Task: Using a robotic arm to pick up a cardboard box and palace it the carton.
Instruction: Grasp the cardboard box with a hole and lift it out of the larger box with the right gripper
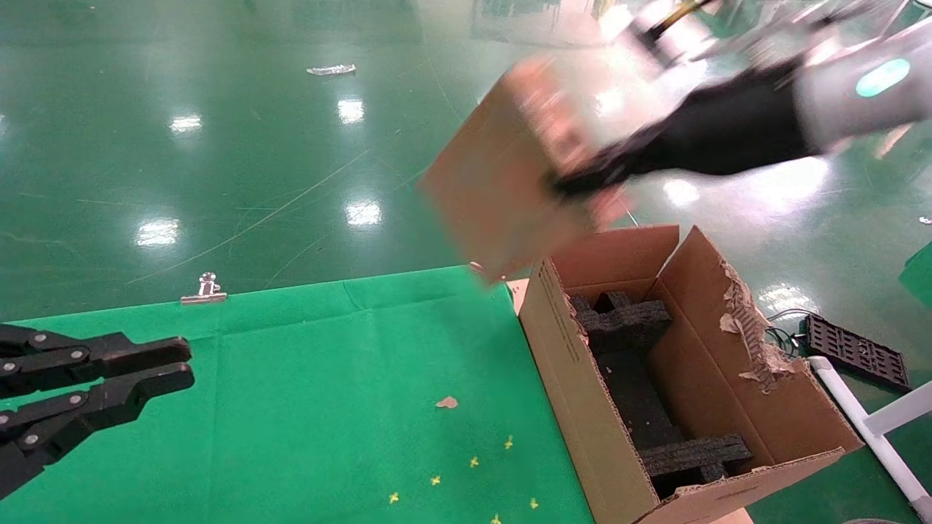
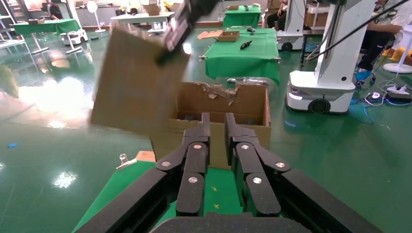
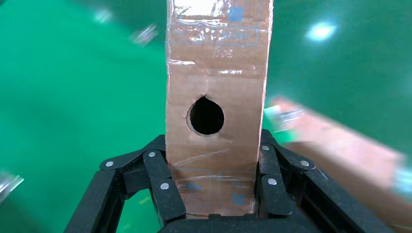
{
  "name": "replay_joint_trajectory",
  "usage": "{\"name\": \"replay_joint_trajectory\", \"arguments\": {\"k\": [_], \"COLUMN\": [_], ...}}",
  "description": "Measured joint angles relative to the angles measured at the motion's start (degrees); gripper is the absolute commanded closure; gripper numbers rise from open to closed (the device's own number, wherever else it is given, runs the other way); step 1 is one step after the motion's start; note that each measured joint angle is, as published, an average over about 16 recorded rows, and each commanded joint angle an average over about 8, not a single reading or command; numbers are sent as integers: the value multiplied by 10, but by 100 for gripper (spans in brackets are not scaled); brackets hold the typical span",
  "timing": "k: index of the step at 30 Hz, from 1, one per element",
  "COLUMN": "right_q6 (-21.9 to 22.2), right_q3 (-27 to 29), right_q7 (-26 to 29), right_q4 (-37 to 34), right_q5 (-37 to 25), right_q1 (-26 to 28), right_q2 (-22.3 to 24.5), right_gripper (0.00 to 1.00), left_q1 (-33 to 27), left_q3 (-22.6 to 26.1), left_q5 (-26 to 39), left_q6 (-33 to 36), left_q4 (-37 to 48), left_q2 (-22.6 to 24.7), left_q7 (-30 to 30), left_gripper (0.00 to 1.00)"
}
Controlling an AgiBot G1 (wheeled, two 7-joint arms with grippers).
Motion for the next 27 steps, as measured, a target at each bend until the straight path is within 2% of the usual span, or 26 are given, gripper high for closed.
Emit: {"name": "replay_joint_trajectory", "arguments": {"k": [8,15,16,23,24,27], "right_q6": [-27,-61,-65,-73,-73,-69], "right_q3": [-5,-32,-36,-61,-64,-73], "right_q7": [-22,-11,-9,5,7,12], "right_q4": [-70,-112,-118,-164,-172,-195], "right_q5": [-64,-117,-121,-140,-141,-144], "right_q1": [46,47,44,7,1,-18], "right_q2": [46,65,66,55,52,39], "right_gripper": [100,100,100,100,100,100], "left_q1": [0,0,0,0,0,0], "left_q3": [0,1,1,1,1,1], "left_q5": [0,0,0,-1,-1,-1], "left_q6": [0,0,0,0,0,0], "left_q4": [0,0,0,0,0,0], "left_q2": [0,0,0,0,0,0], "left_q7": [0,0,0,0,0,0], "left_gripper": [100,100,96,8,0,0]}}
